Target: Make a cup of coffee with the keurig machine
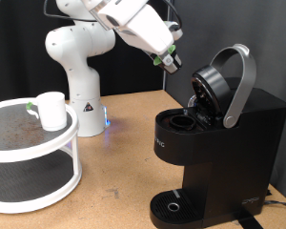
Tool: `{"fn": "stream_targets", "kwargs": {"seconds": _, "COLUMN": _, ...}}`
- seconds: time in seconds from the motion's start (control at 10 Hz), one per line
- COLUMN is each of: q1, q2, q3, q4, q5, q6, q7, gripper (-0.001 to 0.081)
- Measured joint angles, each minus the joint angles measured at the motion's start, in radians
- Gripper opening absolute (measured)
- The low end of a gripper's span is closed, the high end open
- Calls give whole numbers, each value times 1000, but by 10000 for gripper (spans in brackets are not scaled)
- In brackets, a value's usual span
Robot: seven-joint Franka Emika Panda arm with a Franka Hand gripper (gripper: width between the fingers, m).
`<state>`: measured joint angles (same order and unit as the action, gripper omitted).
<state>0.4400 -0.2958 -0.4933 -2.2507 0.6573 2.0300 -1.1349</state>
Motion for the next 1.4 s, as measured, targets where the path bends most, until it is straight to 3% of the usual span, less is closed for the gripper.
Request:
{"fn": "stream_targets", "kwargs": {"seconds": 0.4, "q1": -1, "q2": 16, "q3": 5, "q4": -12, "q5": -12, "q6": 1, "q7": 2, "gripper": 440}}
{"fn": "stream_targets", "kwargs": {"seconds": 1.0, "q1": 14, "q2": 115, "q3": 16, "q4": -34, "q5": 52, "q6": 103, "q7": -50, "gripper": 440}}
{"fn": "stream_targets", "kwargs": {"seconds": 1.4, "q1": 16, "q2": 160, "q3": 47, "q4": -36, "q5": 47, "q6": 148, "q7": -50, "gripper": 440}}
